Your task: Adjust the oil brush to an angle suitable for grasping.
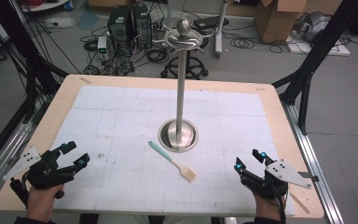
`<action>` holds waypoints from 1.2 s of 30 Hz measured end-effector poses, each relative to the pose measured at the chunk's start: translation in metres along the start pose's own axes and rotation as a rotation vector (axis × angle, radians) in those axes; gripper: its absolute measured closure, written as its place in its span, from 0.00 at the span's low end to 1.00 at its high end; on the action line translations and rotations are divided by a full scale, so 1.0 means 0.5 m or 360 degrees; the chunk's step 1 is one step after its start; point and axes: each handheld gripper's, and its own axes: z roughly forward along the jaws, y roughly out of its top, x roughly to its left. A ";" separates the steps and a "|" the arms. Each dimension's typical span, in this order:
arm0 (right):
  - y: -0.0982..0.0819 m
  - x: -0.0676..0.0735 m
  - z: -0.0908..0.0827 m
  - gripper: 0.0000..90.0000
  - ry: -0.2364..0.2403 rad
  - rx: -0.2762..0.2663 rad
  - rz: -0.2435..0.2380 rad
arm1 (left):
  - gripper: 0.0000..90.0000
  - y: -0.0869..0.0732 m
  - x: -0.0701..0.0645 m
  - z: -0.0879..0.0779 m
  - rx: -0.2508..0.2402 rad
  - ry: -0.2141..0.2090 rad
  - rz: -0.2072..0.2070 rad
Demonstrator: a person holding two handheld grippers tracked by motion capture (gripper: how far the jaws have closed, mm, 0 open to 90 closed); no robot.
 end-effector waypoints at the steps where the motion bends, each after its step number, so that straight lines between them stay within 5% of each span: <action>1: 0.000 0.000 0.001 0.41 0.0008 0.0003 0.0001 | 0.22 0.000 0.001 0.000 -0.0004 0.0003 -0.0006; 10: 0.006 0.015 0.011 0.66 0.0150 0.0010 -0.0045 | 0.22 -0.003 0.002 0.006 0.0027 0.0004 -0.0018; 15: 0.028 0.052 0.031 0.99 0.0364 0.0004 -0.0102 | 0.22 -0.004 -0.003 0.007 0.0050 -0.0017 0.0004; 22: 0.068 0.154 0.133 0.99 0.0631 0.0151 -0.0309 | 0.22 -0.004 0.002 0.009 0.0048 0.0000 -0.0017; 26: 0.051 0.225 0.216 0.99 0.0846 0.0295 -0.0426 | 0.22 -0.005 0.002 0.005 0.0049 -0.0011 -0.0009; 27: 0.051 0.225 0.216 0.99 0.0846 0.0295 -0.0426 | 0.22 -0.005 0.002 0.005 0.0049 -0.0011 -0.0009; 28: 0.031 0.251 0.253 0.99 0.0909 0.0397 -0.0440 | 0.22 -0.005 0.003 0.004 0.0048 -0.0013 -0.0010; 31: 0.016 0.268 0.275 0.99 0.0932 0.0481 -0.0489 | 0.22 -0.004 0.006 0.001 0.0042 -0.0007 -0.0023; 32: 0.002 0.280 0.296 0.99 0.0920 0.0569 -0.0547 | 0.22 -0.004 0.007 0.001 0.0039 -0.0006 -0.0026; 36: -0.005 0.265 0.303 0.99 0.0852 0.0658 -0.0527 | 0.22 -0.004 0.004 0.004 0.0050 -0.0017 -0.0016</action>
